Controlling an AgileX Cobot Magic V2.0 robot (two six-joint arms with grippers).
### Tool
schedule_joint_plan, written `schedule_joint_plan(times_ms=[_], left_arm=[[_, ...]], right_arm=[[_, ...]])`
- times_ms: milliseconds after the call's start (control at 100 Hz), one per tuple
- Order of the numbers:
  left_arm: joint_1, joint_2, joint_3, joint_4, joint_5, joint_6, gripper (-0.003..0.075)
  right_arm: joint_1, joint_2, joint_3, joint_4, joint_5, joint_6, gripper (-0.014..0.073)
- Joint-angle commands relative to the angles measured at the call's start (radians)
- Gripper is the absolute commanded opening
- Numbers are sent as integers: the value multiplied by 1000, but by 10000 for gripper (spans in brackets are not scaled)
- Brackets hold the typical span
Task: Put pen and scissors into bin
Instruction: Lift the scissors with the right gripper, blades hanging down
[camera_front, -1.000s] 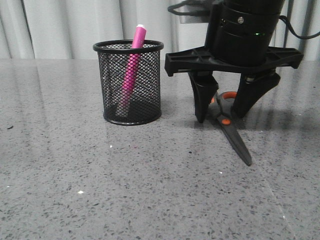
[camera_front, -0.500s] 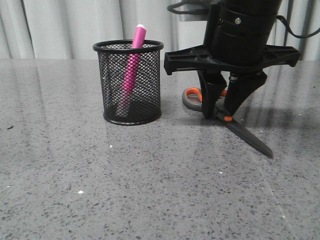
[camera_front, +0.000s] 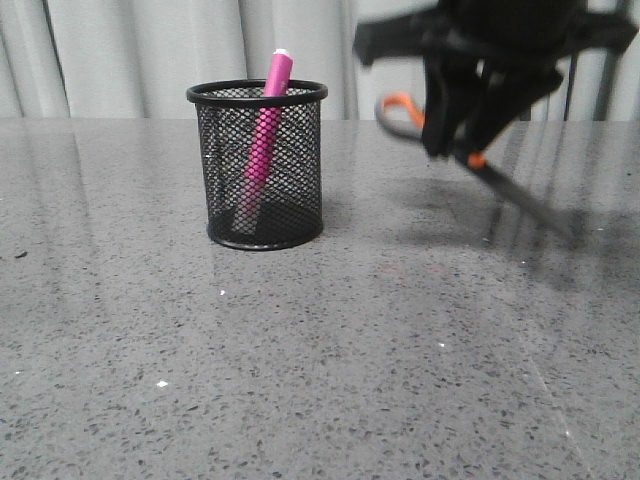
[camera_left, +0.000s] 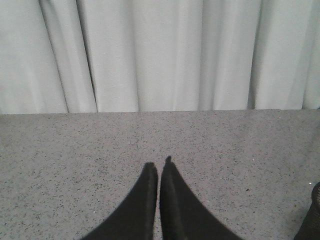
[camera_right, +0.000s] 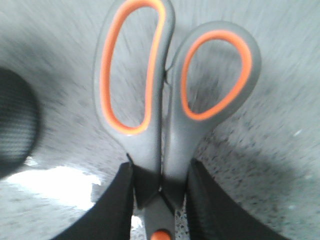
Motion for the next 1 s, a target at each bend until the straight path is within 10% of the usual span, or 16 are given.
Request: schedule_joint_plan(times_ms=[0, 380, 990], left_arm=[[1, -2, -27, -19, -76, -10, -22], [1, -2, -27, -19, -87, -10, -22], [1, -2, -27, -19, -89, -10, -22]], right_arm=[[-2, -119, 10, -40, -122, -1, -76], [-2, -300, 135, -25, -671, -1, -76], [21, -25, 135, -42, -1352, -1, -76]])
